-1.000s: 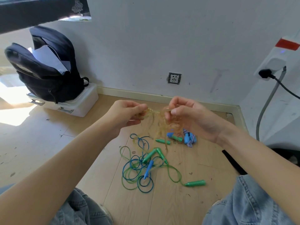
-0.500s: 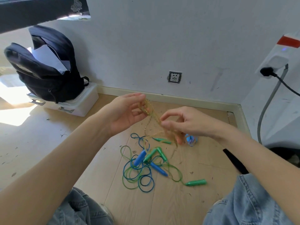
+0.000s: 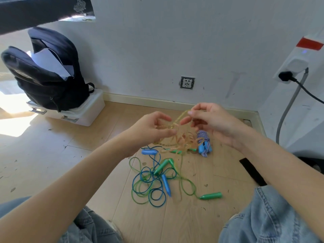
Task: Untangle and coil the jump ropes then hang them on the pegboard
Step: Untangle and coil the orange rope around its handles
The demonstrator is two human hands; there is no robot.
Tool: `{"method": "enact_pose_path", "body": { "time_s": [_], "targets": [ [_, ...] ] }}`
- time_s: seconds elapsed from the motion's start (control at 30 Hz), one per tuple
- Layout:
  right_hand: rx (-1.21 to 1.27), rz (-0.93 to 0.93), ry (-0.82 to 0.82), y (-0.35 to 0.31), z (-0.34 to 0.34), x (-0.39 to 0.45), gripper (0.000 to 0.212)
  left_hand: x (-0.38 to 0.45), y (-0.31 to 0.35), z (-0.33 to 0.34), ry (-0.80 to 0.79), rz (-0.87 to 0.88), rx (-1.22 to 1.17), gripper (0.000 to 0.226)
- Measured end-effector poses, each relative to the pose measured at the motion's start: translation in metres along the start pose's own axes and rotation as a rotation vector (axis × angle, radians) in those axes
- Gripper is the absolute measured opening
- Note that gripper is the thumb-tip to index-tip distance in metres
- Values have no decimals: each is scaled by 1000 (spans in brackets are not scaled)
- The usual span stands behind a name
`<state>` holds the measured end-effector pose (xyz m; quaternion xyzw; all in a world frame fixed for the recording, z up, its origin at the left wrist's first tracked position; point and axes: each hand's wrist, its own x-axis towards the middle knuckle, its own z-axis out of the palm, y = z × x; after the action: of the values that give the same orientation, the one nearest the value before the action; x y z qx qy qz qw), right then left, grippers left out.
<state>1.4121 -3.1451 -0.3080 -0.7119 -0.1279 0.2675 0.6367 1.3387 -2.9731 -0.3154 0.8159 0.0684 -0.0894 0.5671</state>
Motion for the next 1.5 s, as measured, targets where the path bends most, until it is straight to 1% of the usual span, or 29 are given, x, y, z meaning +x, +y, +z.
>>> {"method": "enact_pose_path", "body": {
  "time_s": [0.13, 0.2, 0.23, 0.27, 0.3, 0.37, 0.4, 0.43, 0.47, 0.53, 0.6, 0.63, 0.7, 0.77, 0.83, 0.87, 0.93, 1.0, 1.07, 1.13, 1.2, 1.23, 1.27, 1.33, 1.37, 1.4, 1.43, 1.47, 1.5],
  "targets": [
    [-31, -7, -78, 1, 3, -4, 13, 4, -4, -1, 44, 93, 594, 18],
    [34, 20, -90, -1, -2, -4, 14, 6, -6, -7, 92, 76, 711, 15],
    [24, 34, -97, -4, -6, -5, 13, 7, -7, -12, 120, 45, 649, 15],
    [-43, 44, -109, -6, -9, -5, 15, 6, -8, -16, 133, 0, 467, 16],
    [-185, 43, -135, -7, -12, -7, 21, 5, -7, -21, 116, -46, 182, 15],
    [-646, 12, -245, -3, -13, -7, 31, 2, -1, -27, 37, -101, -378, 11],
    [-839, 2, -305, 1, -10, -7, 26, 2, 0, -29, 13, -95, -565, 15],
    [-928, 5, -350, 3, -6, -7, 18, 2, 1, -28, -1, -92, -664, 20],
    [-931, 13, -387, 4, -5, -6, 14, 2, 1, -25, -6, -92, -662, 23],
    [-868, 16, -431, 1, -5, -6, 19, 2, 0, -18, 1, -68, -415, 24],
    [-744, -24, -372, -2, -9, -7, 29, 1, -1, -14, -12, 1, -89, 21],
    [-664, -46, -313, -3, -11, -7, 32, 0, -1, -13, -18, 35, 24, 19],
    [-503, -73, -188, -4, -16, -6, 28, 0, -1, -12, -29, 75, 141, 13],
    [-378, -82, -38, -2, -22, -3, 17, 0, -1, -13, -42, 89, 305, 9],
    [-298, -94, 147, -1, -27, 0, 6, 0, -5, -12, -64, 76, 464, 12],
    [-250, -94, 213, -1, -27, 1, 4, -1, -7, -11, -86, 57, 498, 14],
    [-152, -60, 261, -2, -27, 3, 14, -1, -10, -11, -150, 10, 481, 20],
    [0, 30, 182, -7, -27, 2, 16, -3, -12, -13, -191, -54, 354, 21],
    [269, 105, -9, -13, -27, -3, 10, -3, -13, -18, -175, -74, 200, 21],
    [521, 171, -150, -14, -25, -7, 24, -3, -14, -18, -156, -75, 156, 16],
    [597, 249, -108, -13, -21, -6, 30, -1, -17, -15, -155, -72, 212, 14],
    [507, 244, -37, -11, -21, -4, 27, 0, -18, -14, -166, -64, 275, 15],
    [301, 197, 40, -9, -21, -2, 24, 1, -20, -12, -179, -51, 375, 16],
    [-373, 9, 143, -3, -21, -1, 11, 3, -23, -11, -200, -17, 647, 16],
    [-697, -78, 109, -1, -19, -1, 4, 3, -24, -10, -201, -8, 771, 17],
    [-948, -102, -14, 3, -16, -2, 4, 3, -25, -10, -194, -9, 857, 18],
    [-1094, -59, -187, 8, -13, -4, 10, 2, -25, -11, -178, -11, 903, 17],
    [-1109, 15, -335, 11, -10, -6, 17, 2, -26, -12, -163, -14, 919, 15],
    [-1025, 63, -419, 10, -7, -9, 22, 2, -25, -14, -153, -15, 908, 14]
  ]
}}
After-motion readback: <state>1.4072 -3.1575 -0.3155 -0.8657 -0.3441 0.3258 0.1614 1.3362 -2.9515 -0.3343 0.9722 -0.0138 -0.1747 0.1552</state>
